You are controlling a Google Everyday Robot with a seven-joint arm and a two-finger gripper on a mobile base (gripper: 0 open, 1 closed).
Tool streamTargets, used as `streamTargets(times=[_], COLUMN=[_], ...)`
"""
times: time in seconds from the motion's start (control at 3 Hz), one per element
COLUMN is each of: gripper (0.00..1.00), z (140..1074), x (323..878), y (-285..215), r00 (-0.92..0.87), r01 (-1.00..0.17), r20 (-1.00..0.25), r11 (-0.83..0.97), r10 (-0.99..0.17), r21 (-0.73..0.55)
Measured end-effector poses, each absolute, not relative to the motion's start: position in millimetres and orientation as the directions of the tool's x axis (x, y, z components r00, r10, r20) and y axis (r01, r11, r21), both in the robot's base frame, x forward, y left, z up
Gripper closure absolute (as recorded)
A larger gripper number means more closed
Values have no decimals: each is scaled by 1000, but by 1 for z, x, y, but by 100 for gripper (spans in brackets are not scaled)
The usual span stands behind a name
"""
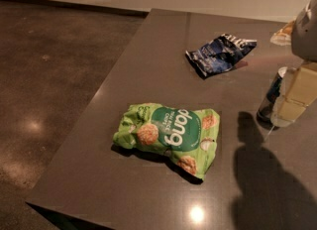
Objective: Move redbull can near green rice chip bag
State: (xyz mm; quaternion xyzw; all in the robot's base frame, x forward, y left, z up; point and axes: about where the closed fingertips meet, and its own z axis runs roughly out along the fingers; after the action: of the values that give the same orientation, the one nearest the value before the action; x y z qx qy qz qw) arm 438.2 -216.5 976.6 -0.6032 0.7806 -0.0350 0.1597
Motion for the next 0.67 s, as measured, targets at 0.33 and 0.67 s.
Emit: streamTargets(times=[0.33, 0.67], gripper=[0, 0], z=[978, 973], x=[441, 450], y=[-218, -227], r00=[-217, -225], r01=[-930, -926], r20=[-203, -180], r11=[265, 267], r10=[-955, -958], r21=[-255, -266])
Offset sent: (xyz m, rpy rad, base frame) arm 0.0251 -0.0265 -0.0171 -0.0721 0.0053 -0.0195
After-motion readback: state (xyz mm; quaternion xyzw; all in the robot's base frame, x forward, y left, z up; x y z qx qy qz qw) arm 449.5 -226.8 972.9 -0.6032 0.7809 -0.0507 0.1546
